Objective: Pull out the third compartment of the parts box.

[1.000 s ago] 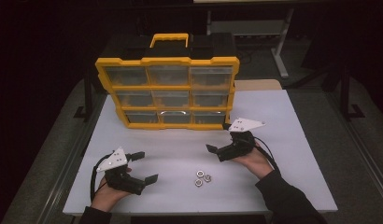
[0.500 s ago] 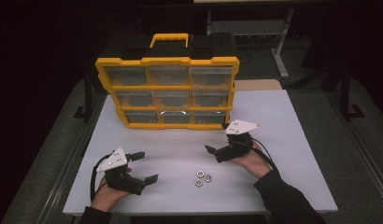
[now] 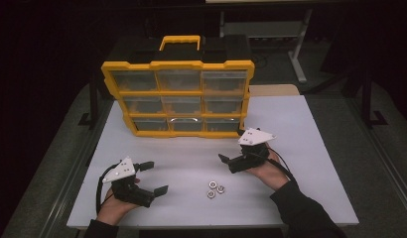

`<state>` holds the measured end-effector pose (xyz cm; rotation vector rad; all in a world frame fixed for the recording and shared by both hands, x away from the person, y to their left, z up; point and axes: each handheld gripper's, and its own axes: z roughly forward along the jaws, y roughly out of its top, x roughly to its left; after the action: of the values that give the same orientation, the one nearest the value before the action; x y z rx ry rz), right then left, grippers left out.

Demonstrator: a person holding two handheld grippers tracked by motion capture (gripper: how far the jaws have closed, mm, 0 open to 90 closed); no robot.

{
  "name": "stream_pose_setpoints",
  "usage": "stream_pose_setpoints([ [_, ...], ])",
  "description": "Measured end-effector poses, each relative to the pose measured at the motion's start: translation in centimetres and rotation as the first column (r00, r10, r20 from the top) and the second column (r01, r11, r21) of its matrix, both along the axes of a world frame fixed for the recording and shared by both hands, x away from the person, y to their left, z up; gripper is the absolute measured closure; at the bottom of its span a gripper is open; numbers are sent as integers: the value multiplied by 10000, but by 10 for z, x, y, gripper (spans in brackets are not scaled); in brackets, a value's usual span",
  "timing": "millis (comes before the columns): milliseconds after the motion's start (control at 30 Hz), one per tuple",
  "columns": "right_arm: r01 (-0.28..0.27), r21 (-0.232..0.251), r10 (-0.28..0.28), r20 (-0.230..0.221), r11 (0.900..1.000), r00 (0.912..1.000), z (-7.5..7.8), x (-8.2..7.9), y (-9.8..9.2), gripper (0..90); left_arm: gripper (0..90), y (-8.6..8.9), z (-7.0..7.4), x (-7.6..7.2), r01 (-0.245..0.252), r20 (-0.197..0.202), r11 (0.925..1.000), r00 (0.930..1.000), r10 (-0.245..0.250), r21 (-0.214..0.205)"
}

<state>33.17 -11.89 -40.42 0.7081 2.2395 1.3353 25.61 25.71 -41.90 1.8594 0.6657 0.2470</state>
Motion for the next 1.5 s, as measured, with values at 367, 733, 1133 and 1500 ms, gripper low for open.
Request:
stream_pose_setpoints([
  [367, 19, -829, 38, 696, 9966, 9976, 0, -4, 6, 0, 0, 0, 0, 0, 20, 26, 10000, 10000, -20, -14],
  [733, 36, -1421, 120, 1085, 9898, 9940, -2, -6, 9, 0, 0, 0, 0, 0, -5, 17, 10000, 10000, 5, -21],
  [1133, 106, -2092, 243, 1637, 9778, 9862, -3, -10, 15, 0, 0, -1, 0, -1, -36, -79, 10000, 10000, 35, -70],
  [1500, 210, -2808, 445, 2250, 9595, 9733, -2, -15, 21, 0, 0, -1, 0, -1, -30, -74, 10000, 10000, 30, -47],
])
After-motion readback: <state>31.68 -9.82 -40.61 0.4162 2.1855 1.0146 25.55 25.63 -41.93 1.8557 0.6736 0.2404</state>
